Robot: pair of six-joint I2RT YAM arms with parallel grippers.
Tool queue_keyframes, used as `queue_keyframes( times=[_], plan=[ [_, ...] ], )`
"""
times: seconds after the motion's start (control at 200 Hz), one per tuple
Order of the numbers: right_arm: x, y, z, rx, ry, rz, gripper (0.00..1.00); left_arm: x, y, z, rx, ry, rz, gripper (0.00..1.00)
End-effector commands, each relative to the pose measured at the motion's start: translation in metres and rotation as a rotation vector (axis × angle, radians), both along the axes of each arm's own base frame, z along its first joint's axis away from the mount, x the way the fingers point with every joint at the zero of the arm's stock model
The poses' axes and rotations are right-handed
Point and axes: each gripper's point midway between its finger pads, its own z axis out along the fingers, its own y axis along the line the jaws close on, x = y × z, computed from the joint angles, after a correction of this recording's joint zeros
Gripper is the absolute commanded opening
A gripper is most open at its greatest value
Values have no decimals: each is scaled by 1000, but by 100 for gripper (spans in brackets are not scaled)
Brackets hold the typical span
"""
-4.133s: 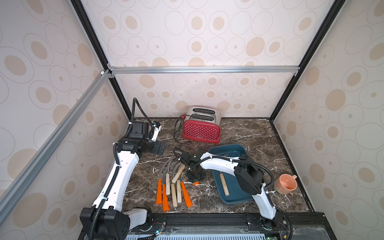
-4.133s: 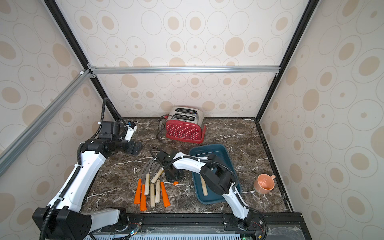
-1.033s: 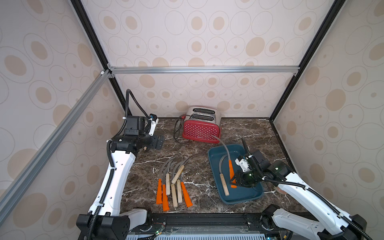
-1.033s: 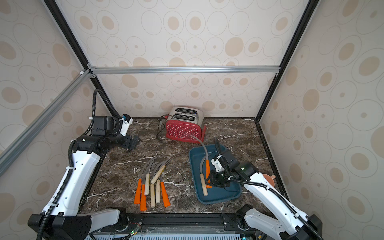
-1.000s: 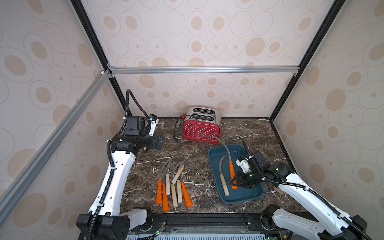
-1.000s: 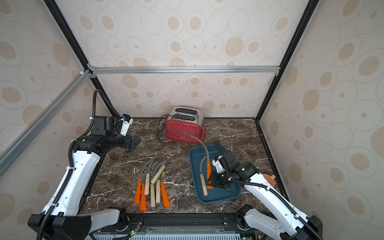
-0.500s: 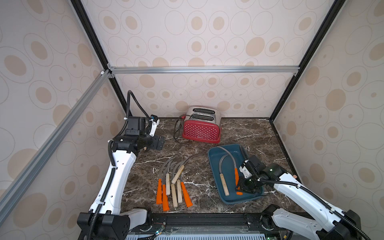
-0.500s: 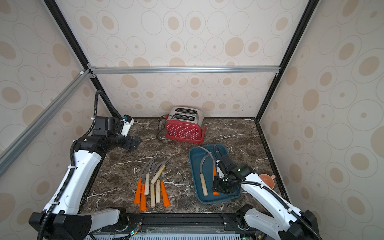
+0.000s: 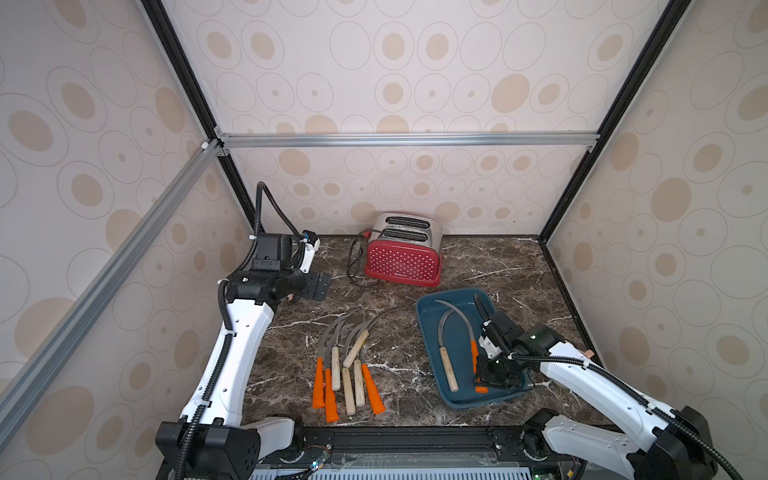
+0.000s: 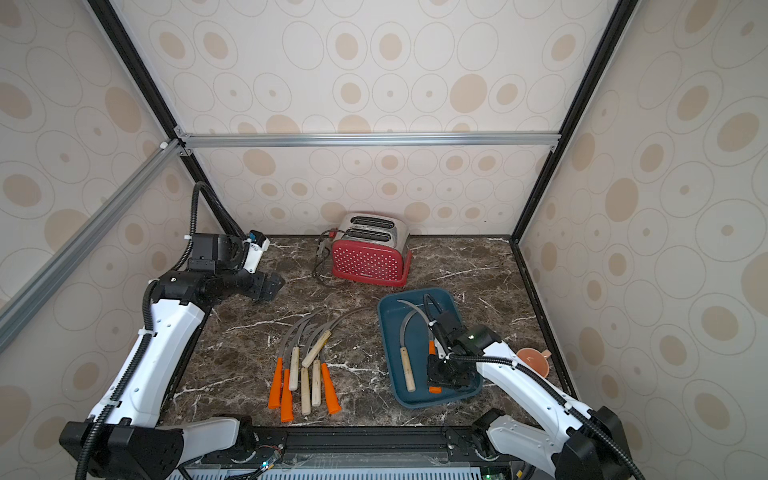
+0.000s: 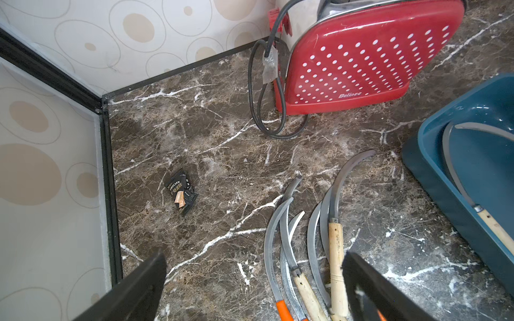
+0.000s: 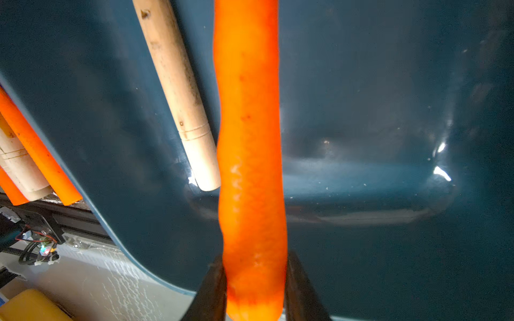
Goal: Put small sickles into storage boxes
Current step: Place the sickle in the storage box.
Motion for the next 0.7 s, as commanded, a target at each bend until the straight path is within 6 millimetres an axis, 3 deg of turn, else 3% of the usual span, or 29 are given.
queue_keyframes(
  times=[0.0, 0.481, 0.696],
  plan=[
    [-3, -9, -7, -47, 21, 0, 5, 1, -4, -1, -1, 1, -27, 99],
    [15, -12, -24, -147, 59, -8, 9, 0, -6, -14, -4, 36, -37, 99],
    [19, -16, -31, -198, 76, 1, 17, 0, -7, -15, -4, 42, -41, 99]
  ],
)
